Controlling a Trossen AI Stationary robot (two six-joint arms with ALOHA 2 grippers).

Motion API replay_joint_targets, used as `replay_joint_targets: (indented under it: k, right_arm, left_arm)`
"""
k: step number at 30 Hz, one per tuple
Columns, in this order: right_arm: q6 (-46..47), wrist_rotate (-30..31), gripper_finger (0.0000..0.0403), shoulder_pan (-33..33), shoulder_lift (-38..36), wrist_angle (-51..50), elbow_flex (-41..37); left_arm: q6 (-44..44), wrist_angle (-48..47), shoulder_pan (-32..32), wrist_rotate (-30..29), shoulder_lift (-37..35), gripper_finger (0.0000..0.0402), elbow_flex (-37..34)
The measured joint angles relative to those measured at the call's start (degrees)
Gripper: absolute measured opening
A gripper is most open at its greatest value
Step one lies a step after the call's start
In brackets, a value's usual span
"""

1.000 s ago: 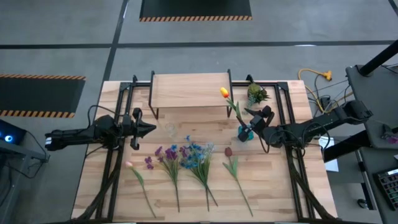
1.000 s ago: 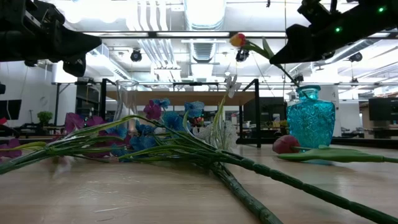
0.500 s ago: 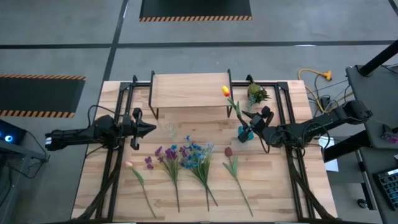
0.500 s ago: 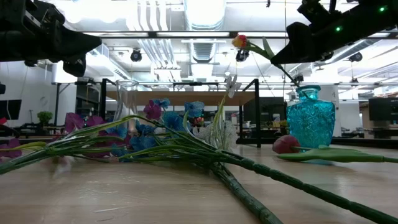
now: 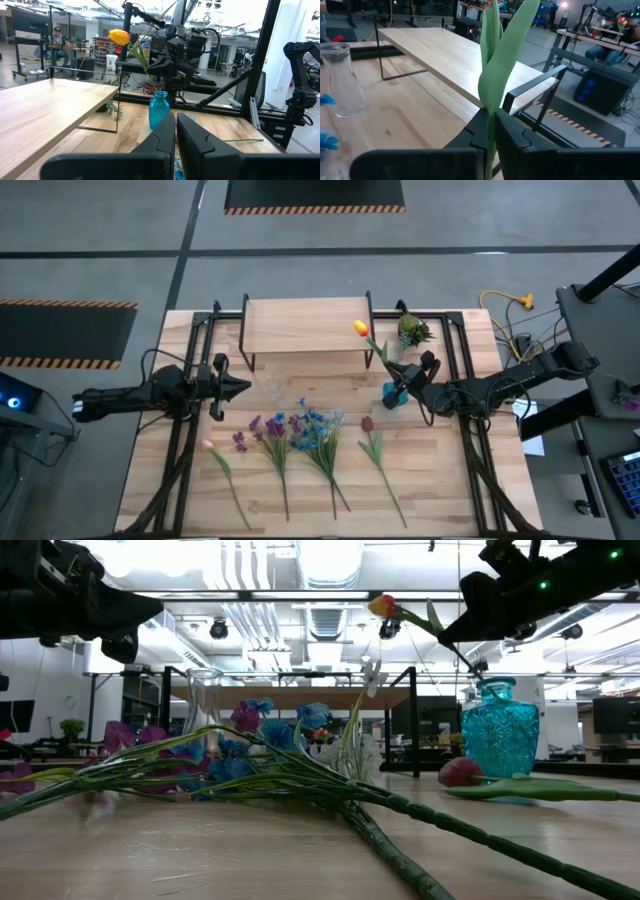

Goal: Pick and place flowers into a vace then onto a shelf
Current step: Put the yellow tulip into the blue transparent vase

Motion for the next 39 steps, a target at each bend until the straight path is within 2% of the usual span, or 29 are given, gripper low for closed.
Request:
replay_joint_targets:
  k: [11,16,20,27,30,36,39]
  right_arm:
    - [-4.39,2.6,0.0013,3.66,-0.04,5.74,-0.24]
    - [-3.06,4.76,0.0013,4.48,0.07,6.53,-1.35]
    - [-4.98,6.32,0.0013,4.81,0.13,15.29,-4.74]
    - [-10.69,1.85,0.0013,5.18,0.13,35.08,-12.58]
    - [-10.01,1.19,0.0013,5.18,0.13,37.14,-14.4]
    - [-8.99,-4.28,0.0013,5.16,0.13,37.7,-15.29]
    - [-9.01,-4.5,0.0013,5.16,0.13,37.76,-15.79]
  left_arm:
    - [0.0,-0.01,-0.01,0.01,-0.01,0.0,0.0]
    - [0.0,-0.02,0.0,0.01,0.0,0.0,0.0]
    - [0.0,-0.02,0.0,0.02,0.0,0.0,0.0]
    - [0.0,0.0,0.0,0.01,0.0,0.0,0.0]
    - [0.0,0.0,-0.02,0.0,0.0,0.0,0.0]
    - [0.0,0.24,-0.02,0.0,-0.01,0.0,0.0]
    - [0.0,0.22,-0.02,0.0,-0.02,0.0,0.0]
